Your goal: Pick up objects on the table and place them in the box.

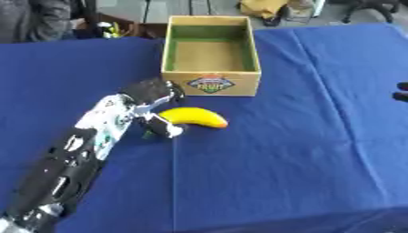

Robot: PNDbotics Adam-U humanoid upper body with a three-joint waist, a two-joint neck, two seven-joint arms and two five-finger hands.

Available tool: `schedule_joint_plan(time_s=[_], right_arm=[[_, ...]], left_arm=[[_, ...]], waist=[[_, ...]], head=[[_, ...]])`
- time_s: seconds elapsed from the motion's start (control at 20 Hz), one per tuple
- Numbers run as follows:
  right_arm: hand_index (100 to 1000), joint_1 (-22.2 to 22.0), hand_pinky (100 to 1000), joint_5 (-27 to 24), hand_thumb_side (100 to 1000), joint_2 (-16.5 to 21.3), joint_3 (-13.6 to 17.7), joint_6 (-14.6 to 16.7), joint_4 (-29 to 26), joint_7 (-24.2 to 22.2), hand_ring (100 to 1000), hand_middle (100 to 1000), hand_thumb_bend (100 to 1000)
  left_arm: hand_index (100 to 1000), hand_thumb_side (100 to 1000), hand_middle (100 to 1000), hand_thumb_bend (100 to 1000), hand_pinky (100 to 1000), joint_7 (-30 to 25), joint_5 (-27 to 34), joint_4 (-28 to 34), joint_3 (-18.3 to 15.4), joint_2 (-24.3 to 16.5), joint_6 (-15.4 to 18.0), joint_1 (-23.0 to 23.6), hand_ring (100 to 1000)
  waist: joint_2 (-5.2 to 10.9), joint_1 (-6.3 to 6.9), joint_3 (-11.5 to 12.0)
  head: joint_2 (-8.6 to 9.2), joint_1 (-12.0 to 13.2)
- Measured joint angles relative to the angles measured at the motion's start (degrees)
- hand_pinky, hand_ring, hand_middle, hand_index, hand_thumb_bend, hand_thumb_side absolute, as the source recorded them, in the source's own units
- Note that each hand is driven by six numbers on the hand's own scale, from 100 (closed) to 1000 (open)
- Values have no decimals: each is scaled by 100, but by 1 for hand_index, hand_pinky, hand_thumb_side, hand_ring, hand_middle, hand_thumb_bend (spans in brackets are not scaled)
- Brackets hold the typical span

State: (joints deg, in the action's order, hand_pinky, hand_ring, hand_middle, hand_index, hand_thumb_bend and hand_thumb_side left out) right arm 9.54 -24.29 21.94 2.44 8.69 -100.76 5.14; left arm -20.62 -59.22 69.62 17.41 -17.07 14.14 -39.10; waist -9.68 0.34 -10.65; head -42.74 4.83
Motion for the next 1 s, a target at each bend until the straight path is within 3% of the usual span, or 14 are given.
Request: schedule_joint_plan(time_s=[1.0], right_arm=[[766,0,650,0,869,0,0,-4,10,-12,656,585,100]], left_arm=[[780,476,657,604,685,18,-36,-105,-36,47,-29,0,599]], waist=[[0,-10,5]], head=[[0,-1]])
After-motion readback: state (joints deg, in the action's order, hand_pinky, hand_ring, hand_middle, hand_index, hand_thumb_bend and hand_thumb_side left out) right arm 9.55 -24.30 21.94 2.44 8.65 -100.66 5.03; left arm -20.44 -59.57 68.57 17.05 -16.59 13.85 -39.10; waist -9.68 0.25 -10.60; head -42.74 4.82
